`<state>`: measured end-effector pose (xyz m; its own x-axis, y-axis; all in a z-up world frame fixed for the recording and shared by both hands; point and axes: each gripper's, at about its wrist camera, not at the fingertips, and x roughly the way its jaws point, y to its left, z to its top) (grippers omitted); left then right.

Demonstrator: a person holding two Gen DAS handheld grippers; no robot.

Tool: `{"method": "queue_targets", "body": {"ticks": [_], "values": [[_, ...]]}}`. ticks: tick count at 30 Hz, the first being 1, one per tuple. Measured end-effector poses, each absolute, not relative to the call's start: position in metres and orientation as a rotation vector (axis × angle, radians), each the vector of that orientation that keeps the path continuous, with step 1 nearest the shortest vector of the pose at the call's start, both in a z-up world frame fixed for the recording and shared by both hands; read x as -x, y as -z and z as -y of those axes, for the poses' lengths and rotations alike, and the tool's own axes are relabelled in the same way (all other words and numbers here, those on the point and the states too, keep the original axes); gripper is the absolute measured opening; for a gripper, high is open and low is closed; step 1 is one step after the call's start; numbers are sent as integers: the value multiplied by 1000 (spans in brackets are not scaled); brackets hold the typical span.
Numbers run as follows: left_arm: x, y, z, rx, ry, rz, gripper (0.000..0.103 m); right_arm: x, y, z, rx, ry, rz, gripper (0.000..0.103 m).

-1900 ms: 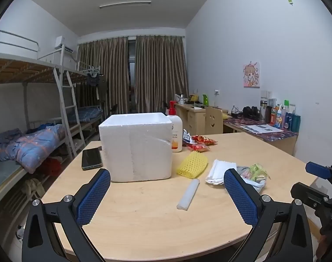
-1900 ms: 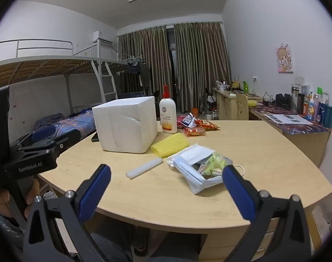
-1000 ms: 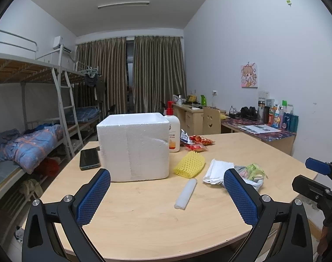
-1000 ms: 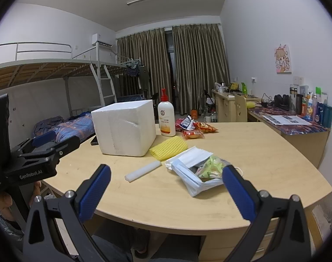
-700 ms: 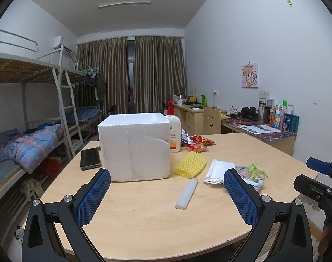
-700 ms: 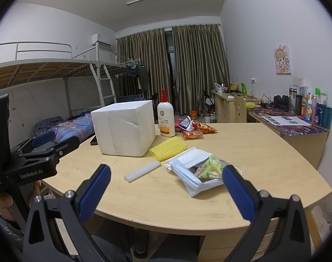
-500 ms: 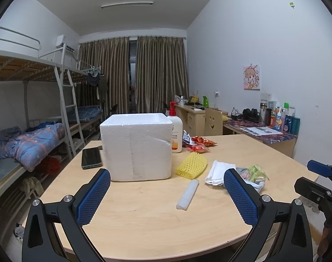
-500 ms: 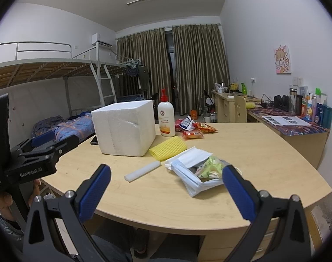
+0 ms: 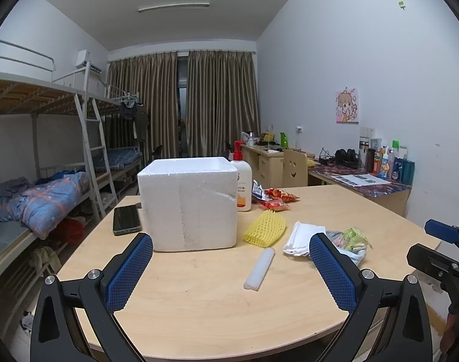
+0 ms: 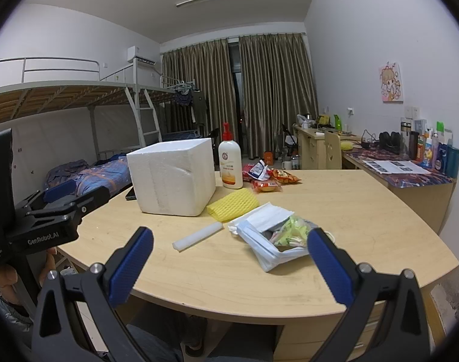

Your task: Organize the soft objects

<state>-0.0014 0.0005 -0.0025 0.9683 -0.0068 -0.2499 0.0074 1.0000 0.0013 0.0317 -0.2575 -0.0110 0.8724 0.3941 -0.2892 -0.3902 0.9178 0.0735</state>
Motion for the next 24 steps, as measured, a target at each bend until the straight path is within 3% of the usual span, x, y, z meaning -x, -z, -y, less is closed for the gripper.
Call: {"method": "queue_targets", "body": {"ticks": [24], "values": [[-2, 4, 2, -13, 29, -257, 103, -33, 8, 261, -14, -403, -306, 103]]}}
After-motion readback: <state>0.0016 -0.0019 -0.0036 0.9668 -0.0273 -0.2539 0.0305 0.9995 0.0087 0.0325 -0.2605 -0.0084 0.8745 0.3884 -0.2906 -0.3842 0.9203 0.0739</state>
